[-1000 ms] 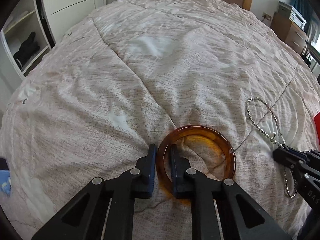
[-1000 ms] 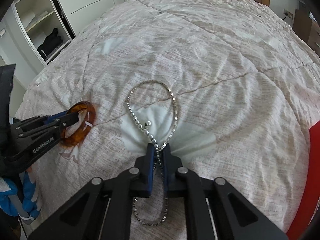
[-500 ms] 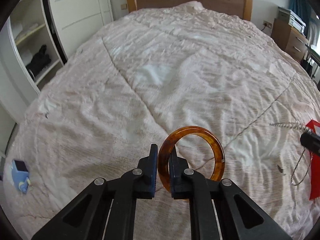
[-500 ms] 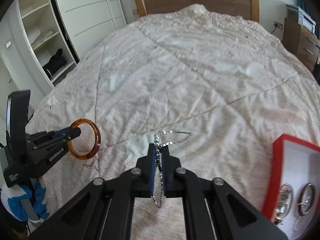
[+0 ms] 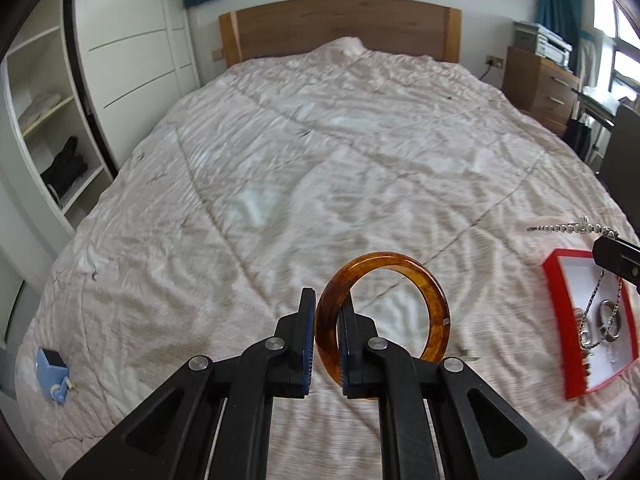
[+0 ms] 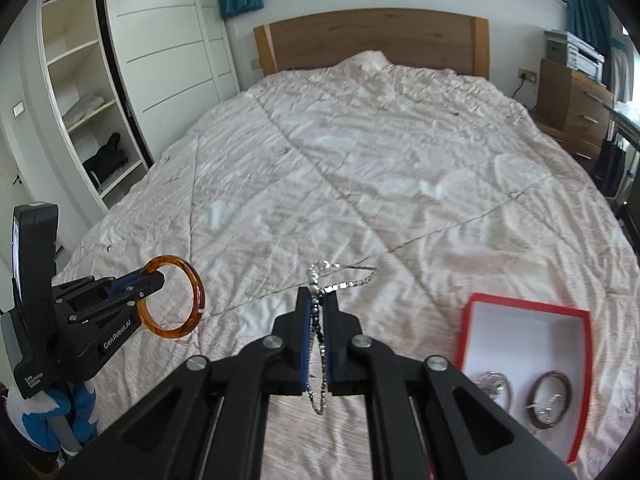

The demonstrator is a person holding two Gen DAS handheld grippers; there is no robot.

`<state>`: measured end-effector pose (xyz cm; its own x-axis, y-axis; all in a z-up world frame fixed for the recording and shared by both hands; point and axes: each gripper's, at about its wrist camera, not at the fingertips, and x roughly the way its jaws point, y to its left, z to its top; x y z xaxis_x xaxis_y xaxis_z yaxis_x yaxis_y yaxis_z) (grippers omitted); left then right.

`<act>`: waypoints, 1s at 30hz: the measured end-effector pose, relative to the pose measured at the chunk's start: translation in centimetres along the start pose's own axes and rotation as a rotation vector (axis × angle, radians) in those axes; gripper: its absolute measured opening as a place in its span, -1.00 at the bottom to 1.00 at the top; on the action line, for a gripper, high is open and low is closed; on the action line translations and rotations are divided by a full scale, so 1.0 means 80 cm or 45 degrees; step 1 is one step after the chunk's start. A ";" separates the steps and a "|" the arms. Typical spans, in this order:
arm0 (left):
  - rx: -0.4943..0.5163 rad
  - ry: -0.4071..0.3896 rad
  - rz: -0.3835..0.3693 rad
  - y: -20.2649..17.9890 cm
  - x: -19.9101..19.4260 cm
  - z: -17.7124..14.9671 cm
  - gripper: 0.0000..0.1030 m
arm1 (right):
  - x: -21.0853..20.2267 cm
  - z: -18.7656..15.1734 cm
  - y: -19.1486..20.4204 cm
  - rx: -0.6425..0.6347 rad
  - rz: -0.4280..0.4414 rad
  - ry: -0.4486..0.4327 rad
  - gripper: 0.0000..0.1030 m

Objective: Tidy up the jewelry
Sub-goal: 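Carry the amber bangle and rhinestone necklace in both tools into the red box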

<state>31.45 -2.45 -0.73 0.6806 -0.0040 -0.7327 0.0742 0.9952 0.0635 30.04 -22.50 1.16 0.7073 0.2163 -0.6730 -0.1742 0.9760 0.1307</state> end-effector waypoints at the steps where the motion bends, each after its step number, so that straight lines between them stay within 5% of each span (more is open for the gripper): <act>1: 0.009 -0.007 -0.011 -0.010 -0.004 0.003 -0.80 | -0.006 0.000 -0.006 0.003 -0.005 -0.007 -0.90; 19: 0.214 0.066 -0.303 -0.280 0.028 0.014 -0.80 | -0.051 -0.048 -0.227 0.222 -0.206 0.003 -0.90; 30: 0.313 0.164 -0.297 -0.376 0.102 -0.002 -0.80 | 0.008 -0.100 -0.316 0.320 -0.223 0.094 -0.90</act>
<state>34.61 -32.39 -8.71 0.5283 -0.2000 -0.8251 0.4001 0.9158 0.0342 29.40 -47.21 -8.42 0.6585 0.0509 -0.7509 0.1273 0.9758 0.1778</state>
